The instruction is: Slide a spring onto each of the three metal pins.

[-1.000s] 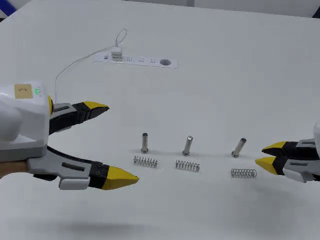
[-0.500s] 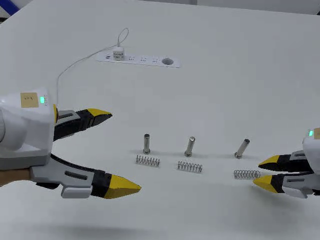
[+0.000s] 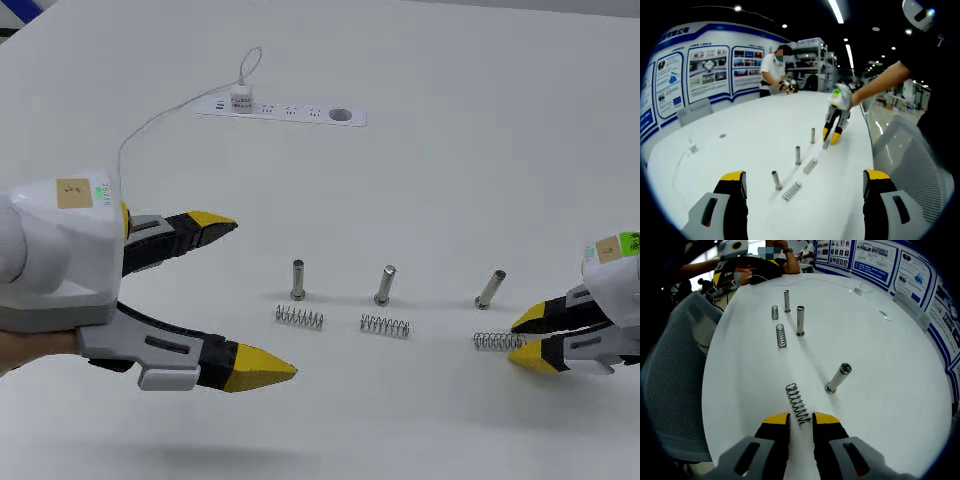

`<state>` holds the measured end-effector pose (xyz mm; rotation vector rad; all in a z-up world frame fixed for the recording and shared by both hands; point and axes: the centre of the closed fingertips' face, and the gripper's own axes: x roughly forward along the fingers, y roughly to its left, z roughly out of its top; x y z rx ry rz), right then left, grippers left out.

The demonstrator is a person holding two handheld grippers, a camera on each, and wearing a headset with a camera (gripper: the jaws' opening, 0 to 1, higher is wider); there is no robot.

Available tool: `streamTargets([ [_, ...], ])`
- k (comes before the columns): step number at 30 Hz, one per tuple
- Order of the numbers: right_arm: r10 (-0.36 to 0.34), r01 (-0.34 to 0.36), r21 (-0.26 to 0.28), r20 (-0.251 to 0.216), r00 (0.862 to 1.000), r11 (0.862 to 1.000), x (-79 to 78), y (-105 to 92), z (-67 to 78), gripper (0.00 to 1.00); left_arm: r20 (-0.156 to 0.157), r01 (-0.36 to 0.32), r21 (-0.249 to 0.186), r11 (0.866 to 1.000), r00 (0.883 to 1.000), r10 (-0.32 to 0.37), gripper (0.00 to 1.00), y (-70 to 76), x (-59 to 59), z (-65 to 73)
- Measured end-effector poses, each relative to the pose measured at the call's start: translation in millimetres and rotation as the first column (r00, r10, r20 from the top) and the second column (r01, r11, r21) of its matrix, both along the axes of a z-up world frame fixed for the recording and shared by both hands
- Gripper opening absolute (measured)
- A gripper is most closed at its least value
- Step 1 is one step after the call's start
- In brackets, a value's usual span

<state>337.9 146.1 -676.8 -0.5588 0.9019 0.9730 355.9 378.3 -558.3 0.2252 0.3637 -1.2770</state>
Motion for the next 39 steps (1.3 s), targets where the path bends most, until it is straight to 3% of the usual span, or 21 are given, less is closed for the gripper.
streamTargets([
  [3,0.024,-0.024,-0.006,-0.038,0.999,1.000,-2.3,1.9,-0.8,0.17,0.000,0.002,0.001,1.000,1.000,-0.002,0.99,0.4,-0.5,0.4],
  [10,0.118,-0.122,-0.063,-0.071,0.990,0.990,-4.2,3.4,-0.9,0.16,0.011,-0.008,0.004,1.000,1.000,0.008,0.98,3.1,2.8,0.2],
  [19,0.138,-0.145,-0.090,-0.086,0.987,0.985,-5.7,5.0,-1.3,0.11,0.012,-0.010,-0.004,1.000,1.000,0.010,0.98,1.7,2.7,1.6],
  [24,0.142,-0.149,-0.111,-0.074,0.987,0.983,-6.6,4.6,-1.8,0.11,0.010,-0.007,-0.008,1.000,1.000,0.007,0.98,0.7,1.3,2.1],
  [30,0.171,-0.172,-0.158,-0.019,0.985,0.972,-4.6,2.8,-1.2,0.10,0.012,0.000,-0.009,1.000,1.000,0.000,0.98,-0.2,-0.9,3.6],
  [39,0.173,-0.166,-0.195,0.021,0.985,0.967,-0.8,0.1,-1.6,0.10,0.019,-0.005,-0.018,1.000,1.000,0.006,0.98,0.4,-0.6,8.4],
])
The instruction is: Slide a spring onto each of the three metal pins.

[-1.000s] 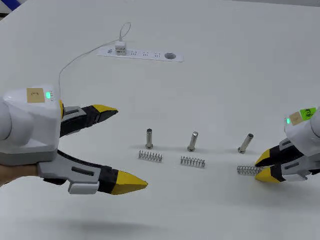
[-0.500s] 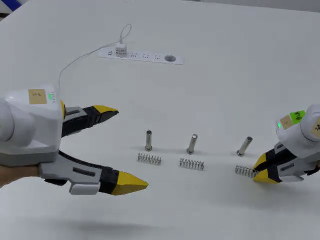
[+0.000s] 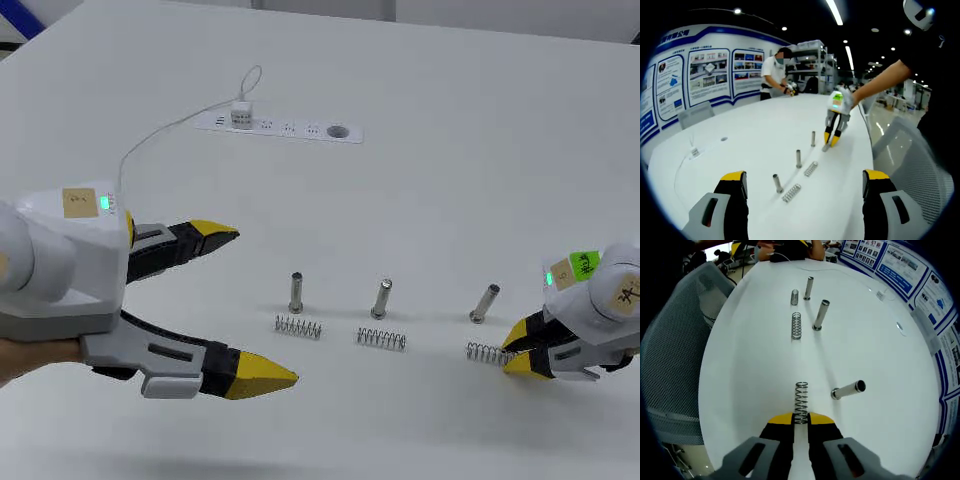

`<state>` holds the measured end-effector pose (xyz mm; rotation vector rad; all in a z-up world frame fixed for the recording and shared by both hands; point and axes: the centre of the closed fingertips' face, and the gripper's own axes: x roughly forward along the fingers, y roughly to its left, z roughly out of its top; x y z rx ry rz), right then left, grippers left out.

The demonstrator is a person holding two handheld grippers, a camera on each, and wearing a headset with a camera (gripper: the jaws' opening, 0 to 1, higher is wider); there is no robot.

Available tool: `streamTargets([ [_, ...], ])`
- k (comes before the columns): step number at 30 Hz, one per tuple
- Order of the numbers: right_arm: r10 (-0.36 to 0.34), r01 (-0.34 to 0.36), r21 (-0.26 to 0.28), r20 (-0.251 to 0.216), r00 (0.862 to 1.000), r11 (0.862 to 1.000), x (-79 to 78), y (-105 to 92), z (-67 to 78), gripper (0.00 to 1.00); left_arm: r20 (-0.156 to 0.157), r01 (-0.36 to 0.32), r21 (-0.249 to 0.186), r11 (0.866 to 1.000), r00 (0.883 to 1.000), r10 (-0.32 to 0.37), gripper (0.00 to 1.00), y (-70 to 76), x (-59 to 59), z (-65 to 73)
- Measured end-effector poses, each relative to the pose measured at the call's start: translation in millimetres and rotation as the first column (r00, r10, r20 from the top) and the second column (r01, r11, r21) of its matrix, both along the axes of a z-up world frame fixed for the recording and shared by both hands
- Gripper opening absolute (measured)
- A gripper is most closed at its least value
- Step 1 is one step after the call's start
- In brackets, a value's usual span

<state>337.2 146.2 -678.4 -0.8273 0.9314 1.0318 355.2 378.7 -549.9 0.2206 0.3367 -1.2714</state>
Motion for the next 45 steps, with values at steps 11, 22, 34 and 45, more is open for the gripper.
streamTargets([
  [11,-0.036,0.033,0.059,0.041,0.999,0.998,-5.2,5.0,30.5,0.10,0.007,0.005,-0.002,1.000,1.000,-0.005,0.97,-1.3,-1.1,2.4],
  [22,0.039,-0.048,0.086,0.101,0.994,0.995,-11.3,30.8,70.6,0.10,0.025,0.043,-0.016,0.999,0.999,-0.042,0.94,-19.6,-3.0,6.6],
  [34,0.065,-0.080,0.110,0.137,0.988,0.991,-17.7,55.2,90.1,0.10,0.035,0.120,-0.008,0.993,0.992,-0.119,0.89,-44.7,-14.4,4.6],
  [45,0.086,-0.105,0.133,0.140,0.986,0.985,-24.4,72.9,98.5,0.10,0.031,0.100,-0.018,0.995,0.995,-0.100,0.80,-56.3,-11.7,4.0],
])
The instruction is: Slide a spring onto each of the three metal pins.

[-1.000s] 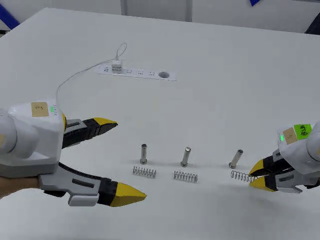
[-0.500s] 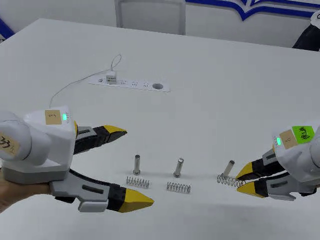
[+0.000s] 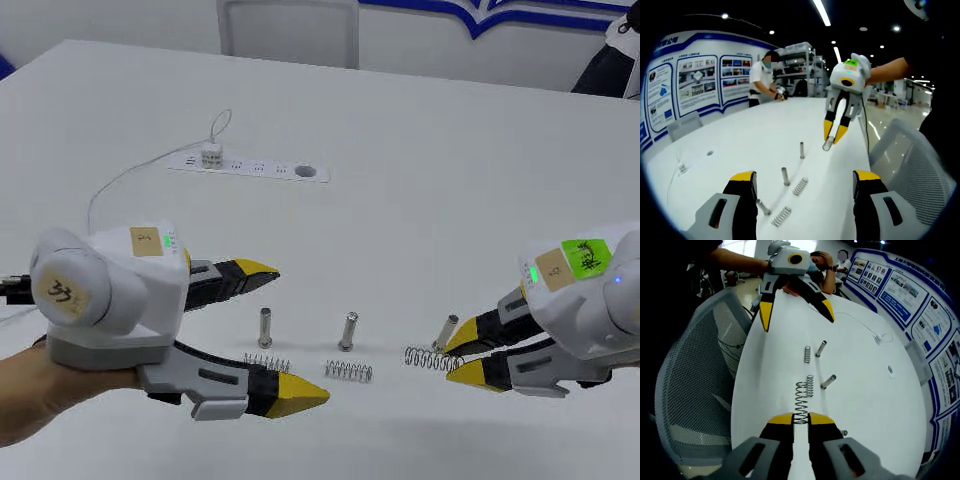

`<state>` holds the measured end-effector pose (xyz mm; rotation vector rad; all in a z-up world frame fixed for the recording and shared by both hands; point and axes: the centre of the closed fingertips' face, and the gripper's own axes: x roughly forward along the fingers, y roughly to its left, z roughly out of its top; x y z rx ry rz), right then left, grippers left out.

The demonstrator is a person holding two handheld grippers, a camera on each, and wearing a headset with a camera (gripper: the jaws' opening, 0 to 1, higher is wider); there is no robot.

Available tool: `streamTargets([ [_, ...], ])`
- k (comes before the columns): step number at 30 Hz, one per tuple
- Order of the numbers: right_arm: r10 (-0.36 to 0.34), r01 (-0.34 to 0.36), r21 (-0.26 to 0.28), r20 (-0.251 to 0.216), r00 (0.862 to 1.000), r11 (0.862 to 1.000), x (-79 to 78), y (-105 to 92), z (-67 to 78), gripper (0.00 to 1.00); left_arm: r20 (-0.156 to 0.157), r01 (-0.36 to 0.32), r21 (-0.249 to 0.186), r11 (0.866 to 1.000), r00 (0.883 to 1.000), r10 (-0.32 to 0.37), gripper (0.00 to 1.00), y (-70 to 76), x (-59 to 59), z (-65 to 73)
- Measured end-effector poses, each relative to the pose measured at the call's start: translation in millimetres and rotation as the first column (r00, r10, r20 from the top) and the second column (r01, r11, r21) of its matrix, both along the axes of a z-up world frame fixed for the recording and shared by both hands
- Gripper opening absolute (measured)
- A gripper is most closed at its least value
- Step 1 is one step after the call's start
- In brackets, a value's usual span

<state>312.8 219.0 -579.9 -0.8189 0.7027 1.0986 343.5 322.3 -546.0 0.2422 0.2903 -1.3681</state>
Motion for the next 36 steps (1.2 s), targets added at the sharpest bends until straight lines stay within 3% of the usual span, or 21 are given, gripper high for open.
streamTargets([
  [6,0.010,-0.010,0.020,-0.001,1.000,1.000,-3.0,8.9,2.1,0.10,-0.002,0.009,-0.008,1.000,1.000,-0.009,0.75,-9.2,-4.2,-1.6],
  [9,0.013,-0.013,0.022,0.001,1.000,1.000,-3.0,11.3,2.4,0.10,0.008,0.021,0.002,1.000,1.000,-0.021,0.73,-14.4,-6.7,-4.5],
  [21,0.028,-0.028,0.039,-0.009,1.000,0.999,-6.1,22.2,1.3,0.10,-0.001,0.093,0.029,0.995,0.996,-0.093,0.60,-34.3,-19.6,-19.2],
  [28,0.060,-0.060,0.034,-0.008,0.998,0.998,-9.8,33.4,3.4,0.10,-0.002,0.086,-0.001,0.996,0.996,-0.086,0.54,-41.3,-19.1,-14.1],
  [36,0.090,-0.090,0.035,-0.013,0.996,0.995,-12.6,44.4,3.1,0.10,0.009,0.103,0.016,0.995,0.995,-0.104,0.48,-46.1,-24.7,-17.2],
])
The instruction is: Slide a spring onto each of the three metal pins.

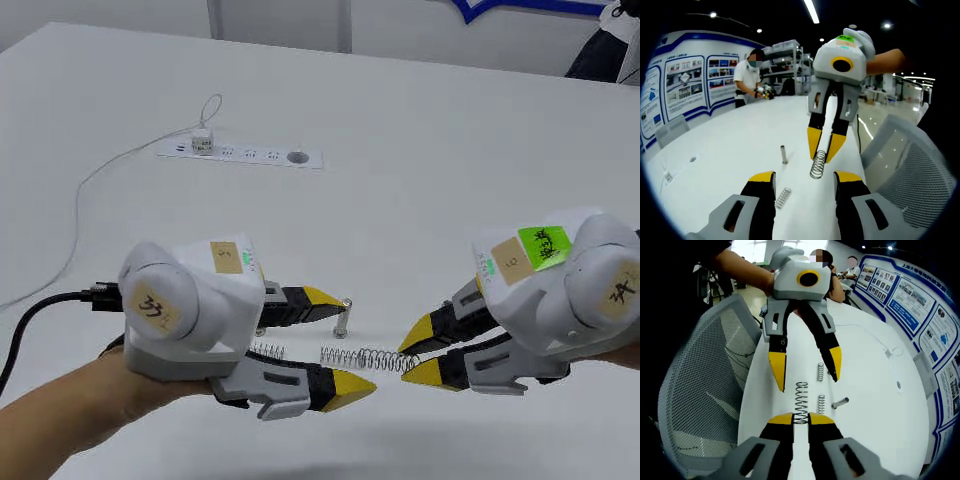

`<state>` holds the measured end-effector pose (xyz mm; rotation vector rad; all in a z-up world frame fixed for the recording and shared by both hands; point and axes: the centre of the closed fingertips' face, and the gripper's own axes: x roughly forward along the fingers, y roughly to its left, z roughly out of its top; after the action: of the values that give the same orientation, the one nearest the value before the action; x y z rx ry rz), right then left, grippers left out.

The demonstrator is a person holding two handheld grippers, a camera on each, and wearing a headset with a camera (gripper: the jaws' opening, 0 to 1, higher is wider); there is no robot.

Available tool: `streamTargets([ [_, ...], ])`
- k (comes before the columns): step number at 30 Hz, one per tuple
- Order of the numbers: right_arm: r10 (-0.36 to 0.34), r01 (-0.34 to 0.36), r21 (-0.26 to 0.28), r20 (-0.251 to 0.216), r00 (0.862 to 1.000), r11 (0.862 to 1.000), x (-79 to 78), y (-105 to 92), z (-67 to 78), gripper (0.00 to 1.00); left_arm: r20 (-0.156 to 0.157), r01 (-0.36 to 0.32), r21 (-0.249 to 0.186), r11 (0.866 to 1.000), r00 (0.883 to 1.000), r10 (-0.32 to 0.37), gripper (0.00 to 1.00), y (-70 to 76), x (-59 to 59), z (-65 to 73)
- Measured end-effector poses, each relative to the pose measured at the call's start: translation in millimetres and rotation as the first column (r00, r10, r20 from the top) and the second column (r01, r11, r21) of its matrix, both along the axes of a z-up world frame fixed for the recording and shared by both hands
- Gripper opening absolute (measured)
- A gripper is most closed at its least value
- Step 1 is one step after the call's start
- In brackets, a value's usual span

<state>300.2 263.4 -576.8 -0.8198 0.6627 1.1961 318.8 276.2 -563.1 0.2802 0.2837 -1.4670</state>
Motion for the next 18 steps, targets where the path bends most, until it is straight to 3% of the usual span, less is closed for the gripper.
streamTargets([
  [12,0.024,-0.024,-0.016,0.003,1.000,1.000,-0.8,3.9,-1.1,0.10,0.001,0.002,0.023,1.000,1.000,-0.002,0.33,0.1,-2.8,-3.8],
  [18,0.033,-0.032,-0.018,0.004,0.999,0.999,-1.2,6.4,0.8,0.10,0.008,0.024,0.023,0.999,1.000,-0.025,0.28,-4.3,-6.1,1.1],
])
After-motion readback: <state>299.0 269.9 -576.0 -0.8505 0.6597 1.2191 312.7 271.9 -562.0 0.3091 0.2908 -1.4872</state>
